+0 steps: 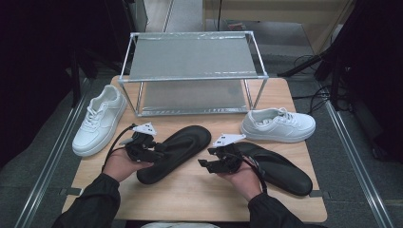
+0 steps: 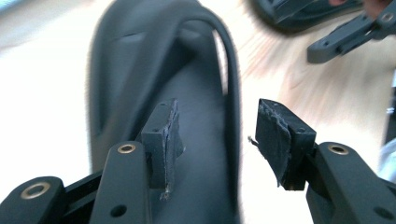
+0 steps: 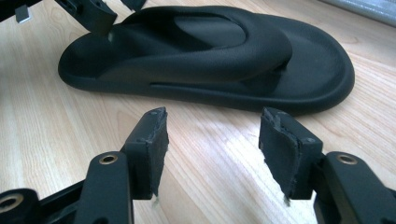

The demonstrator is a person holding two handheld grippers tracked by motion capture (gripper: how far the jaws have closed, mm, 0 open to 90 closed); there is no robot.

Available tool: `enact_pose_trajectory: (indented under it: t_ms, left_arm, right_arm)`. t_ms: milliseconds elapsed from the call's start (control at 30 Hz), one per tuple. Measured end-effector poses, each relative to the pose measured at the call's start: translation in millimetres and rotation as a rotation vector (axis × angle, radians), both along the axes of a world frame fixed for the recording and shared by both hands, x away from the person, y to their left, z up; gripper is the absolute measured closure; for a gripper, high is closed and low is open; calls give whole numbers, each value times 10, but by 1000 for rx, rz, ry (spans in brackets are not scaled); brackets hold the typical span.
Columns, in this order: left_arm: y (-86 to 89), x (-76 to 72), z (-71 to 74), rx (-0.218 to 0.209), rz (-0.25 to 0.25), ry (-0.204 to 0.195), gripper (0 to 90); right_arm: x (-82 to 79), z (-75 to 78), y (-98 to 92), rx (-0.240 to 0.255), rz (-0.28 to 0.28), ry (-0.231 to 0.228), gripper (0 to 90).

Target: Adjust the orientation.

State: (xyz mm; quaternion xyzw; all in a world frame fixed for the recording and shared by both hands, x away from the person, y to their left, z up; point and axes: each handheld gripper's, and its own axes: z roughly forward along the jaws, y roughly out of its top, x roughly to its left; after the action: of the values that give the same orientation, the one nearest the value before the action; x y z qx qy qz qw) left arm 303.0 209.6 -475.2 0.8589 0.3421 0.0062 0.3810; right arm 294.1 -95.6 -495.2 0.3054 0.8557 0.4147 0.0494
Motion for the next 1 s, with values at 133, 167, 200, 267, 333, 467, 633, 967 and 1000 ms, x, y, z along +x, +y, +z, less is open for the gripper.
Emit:
enact_pose_trajectory:
  t_ms: [133,167,200,267,333,467,633,967,1000]
  left_arm:
    - [142,29,-10,-11,38,14,490]
    - [175,35,-16,-18,48,16,491]
    - [209,44,-18,-20,56,22,495]
    - [265,53,-21,-27,77,30,525]
    - [333,61,-33,-29,99,36,596]
    - [479,66,-86,1,141,23,807]
    - [545,79,-201,14,162,19,885]
    - [504,60,-332,32,157,40,899]
    - [505,57,-335,32,156,38,899]
  right_arm:
    - [32,-4,58,6,-3,-3,437]
    - [35,-5,73,9,-4,-1,437]
    - [38,-5,85,6,-2,-4,436]
    - [49,-8,106,4,4,-14,438]
    - [66,-11,120,4,-1,-17,449]
    - [110,-22,144,13,-11,-2,530]
    - [137,-22,232,7,-16,4,845]
    - [254,-88,413,2,-11,55,900]
    - [258,-94,414,1,-10,55,900]
